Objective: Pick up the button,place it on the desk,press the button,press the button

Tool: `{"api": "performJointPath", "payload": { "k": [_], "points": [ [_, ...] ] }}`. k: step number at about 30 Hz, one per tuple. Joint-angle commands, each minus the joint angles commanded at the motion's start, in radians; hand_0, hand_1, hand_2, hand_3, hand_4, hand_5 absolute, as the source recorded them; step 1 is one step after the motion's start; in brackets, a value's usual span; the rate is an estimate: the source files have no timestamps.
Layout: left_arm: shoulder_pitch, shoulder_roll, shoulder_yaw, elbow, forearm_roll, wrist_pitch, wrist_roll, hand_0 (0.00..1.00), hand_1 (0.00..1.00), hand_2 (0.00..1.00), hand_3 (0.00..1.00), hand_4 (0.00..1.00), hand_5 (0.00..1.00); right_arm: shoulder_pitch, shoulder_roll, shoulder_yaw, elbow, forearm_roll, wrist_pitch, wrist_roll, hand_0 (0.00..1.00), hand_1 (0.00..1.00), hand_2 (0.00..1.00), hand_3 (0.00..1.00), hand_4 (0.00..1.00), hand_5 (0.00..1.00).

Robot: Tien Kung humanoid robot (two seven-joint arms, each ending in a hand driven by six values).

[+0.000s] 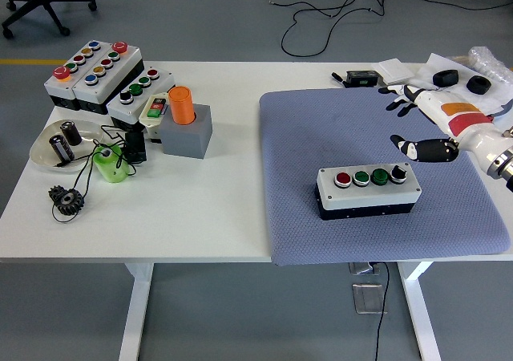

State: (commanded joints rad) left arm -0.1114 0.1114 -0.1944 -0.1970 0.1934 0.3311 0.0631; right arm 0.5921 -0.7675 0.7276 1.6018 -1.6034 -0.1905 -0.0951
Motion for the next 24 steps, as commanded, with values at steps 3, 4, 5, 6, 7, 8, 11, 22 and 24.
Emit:
{"api": "performJointPath", "payload": {
  "k": [3,4,5,6,7,8,11,22,24],
  "points": [
    [0.001,-0.001,0.003,0.0,-0.001,0.0,0.001,0.602,0.541,0.502,0.454,0.279,0.984,-0.007,0.001,-0.035,0.028,0.003,0.013,-0.025,0.229,0.002,0.132,0.715,0.475,0.002],
    [0.001,-0.001,0.004,0.0,-0.002,-0.001,0.001,0.602,0.541,0.502,0.454,0.279,0.984,-0.007,0.001,-0.041,0.031,0.003,0.014,-0.028,0.229,0.002,0.132,0.715,0.475,0.002],
    [0.001,-0.001,0.005,0.0,0.0,0.0,0.002,0.602,0.541,0.502,0.453,0.28,0.984,-0.006,0.001,-0.054,0.037,0.002,0.017,-0.031,0.174,0.002,0.103,0.747,0.434,0.002],
    [0.001,-0.001,0.005,0.0,0.0,0.0,0.002,0.602,0.541,0.502,0.453,0.28,0.984,-0.005,0.002,-0.062,0.042,0.001,0.019,-0.033,0.174,0.002,0.103,0.747,0.434,0.002],
    [0.002,-0.001,0.006,0.0,-0.001,0.0,0.002,0.602,0.541,0.502,0.453,0.28,0.984,-0.006,0.002,-0.069,0.046,0.0,0.019,-0.035,0.174,0.002,0.103,0.747,0.434,0.002],
    [0.002,-0.001,0.007,0.0,-0.001,0.0,0.002,0.602,0.541,0.502,0.453,0.28,0.984,-0.006,0.003,-0.073,0.049,-0.002,0.02,-0.037,0.174,0.002,0.103,0.747,0.434,0.002],
    [0.004,-0.001,0.01,0.001,-0.004,0.0,0.002,0.602,0.541,0.502,0.454,0.28,0.982,0.001,0.007,-0.102,0.056,-0.014,0.026,-0.047,0.116,0.002,0.082,0.76,0.339,0.002],
    [0.009,0.0,0.021,0.001,-0.005,0.0,0.004,0.602,0.54,0.502,0.453,0.28,0.982,0.018,0.028,-0.175,0.028,-0.039,0.063,-0.063,0.11,0.002,0.081,0.763,0.327,0.002],
    [0.01,0.0,0.021,0.001,-0.006,0.0,0.004,0.601,0.541,0.502,0.454,0.28,0.982,0.017,0.031,-0.175,0.023,-0.039,0.063,-0.063,0.11,0.002,0.082,0.764,0.308,0.002]
  ]
}}
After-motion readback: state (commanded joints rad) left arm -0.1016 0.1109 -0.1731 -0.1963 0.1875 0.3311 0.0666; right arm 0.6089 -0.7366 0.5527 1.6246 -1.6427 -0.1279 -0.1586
